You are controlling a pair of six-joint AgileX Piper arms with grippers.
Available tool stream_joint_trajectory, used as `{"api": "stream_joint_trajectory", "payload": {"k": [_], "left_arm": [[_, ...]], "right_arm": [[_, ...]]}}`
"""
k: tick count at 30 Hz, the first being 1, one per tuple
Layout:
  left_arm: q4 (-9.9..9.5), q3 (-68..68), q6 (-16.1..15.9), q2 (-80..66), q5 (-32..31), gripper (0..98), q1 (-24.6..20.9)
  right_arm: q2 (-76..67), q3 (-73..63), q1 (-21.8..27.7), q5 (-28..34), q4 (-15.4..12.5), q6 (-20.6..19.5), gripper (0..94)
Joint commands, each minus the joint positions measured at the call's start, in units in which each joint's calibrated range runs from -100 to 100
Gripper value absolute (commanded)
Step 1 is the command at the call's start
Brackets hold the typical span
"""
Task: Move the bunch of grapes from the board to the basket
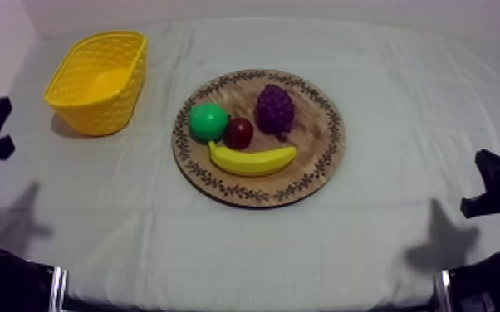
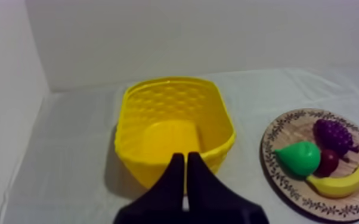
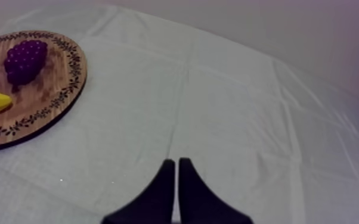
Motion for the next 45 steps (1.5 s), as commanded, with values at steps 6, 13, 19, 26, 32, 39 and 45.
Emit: {"api": "stream_joint_trajectory", "payload": {"k": [6, 13, 19, 26, 32, 39, 45], "left_arm": [[0.18, -11.69, -0.15, 8.86, -0.02, 0.0, 0.74], [0.71, -21.58, -0.84, 16.66, 1.52, 0.0, 0.94], [0.78, -30.72, -2.24, 23.67, 4.71, 0.0, 2.04], [0.62, -40.51, -3.54, 30.82, 8.05, 0.0, 3.79], [0.55, -45.69, -3.92, 35.81, 9.61, 0.0, 4.94], [0.59, -50.49, -4.79, 42.19, 9.99, 0.0, 6.88], [0.30, -55.22, -5.52, 47.59, 10.35, 0.0, 8.91]], "right_arm": [[0.00, -0.01, 0.01, -0.05, 0.02, -0.01, 0.5], [0.00, -0.01, 0.01, -0.05, 0.02, -0.01, 0.5], [0.00, -0.01, 0.01, -0.05, 0.02, -0.01, 0.5], [0.00, -0.01, 0.01, -0.05, 0.02, -0.01, 0.5], [0.00, -0.01, 0.01, -0.05, 0.02, -0.01, 0.5], [0.00, -0.01, 0.01, -0.05, 0.02, -0.01, 0.5], [0.00, -0.01, 0.01, -0.05, 0.02, -0.01, 0.5]]}}
